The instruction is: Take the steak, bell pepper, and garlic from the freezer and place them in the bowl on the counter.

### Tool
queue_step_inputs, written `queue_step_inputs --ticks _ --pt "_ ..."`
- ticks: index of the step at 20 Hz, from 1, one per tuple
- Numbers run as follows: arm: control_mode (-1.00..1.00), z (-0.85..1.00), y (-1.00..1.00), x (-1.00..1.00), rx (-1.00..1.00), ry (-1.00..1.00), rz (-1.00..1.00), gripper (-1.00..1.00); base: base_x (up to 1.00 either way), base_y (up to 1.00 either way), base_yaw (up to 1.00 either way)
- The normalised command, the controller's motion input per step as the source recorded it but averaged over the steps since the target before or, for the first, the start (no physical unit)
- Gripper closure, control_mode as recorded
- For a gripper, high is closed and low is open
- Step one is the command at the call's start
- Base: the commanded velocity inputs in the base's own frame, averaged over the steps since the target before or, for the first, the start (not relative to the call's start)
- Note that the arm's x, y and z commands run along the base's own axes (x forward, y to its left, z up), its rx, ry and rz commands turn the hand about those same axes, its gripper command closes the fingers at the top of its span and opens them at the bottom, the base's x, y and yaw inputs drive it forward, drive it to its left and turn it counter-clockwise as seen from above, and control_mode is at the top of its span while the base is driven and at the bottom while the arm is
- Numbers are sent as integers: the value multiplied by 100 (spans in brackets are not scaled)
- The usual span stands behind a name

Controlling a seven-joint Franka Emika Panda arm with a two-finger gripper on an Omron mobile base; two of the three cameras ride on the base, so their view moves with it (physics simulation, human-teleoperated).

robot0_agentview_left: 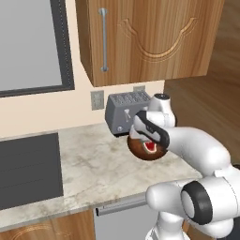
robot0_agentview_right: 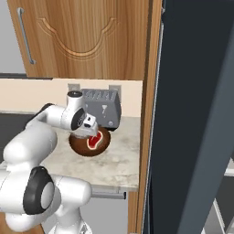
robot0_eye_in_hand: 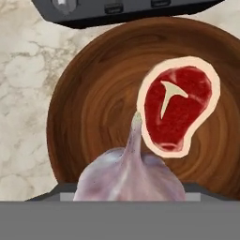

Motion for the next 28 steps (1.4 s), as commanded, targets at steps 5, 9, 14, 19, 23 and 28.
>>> queue_step_inputs --ticks 5,9,14,19,23,28 --pt "-100 -30 11 20 0 8 0 100 0 0 0" --pt "-100 -35 23 15 0 9 0 100 0 0 0" --pt "-100 -36 3 24 0 2 0 100 0 0 0" --pt "-100 -33 6 19 0 0 0 -100 0 0 0" --pt "-100 -7 3 21 0 0 0 -100 0 0 0" --pt "-100 0 0 8 0 0 0 -100 0 0 0"
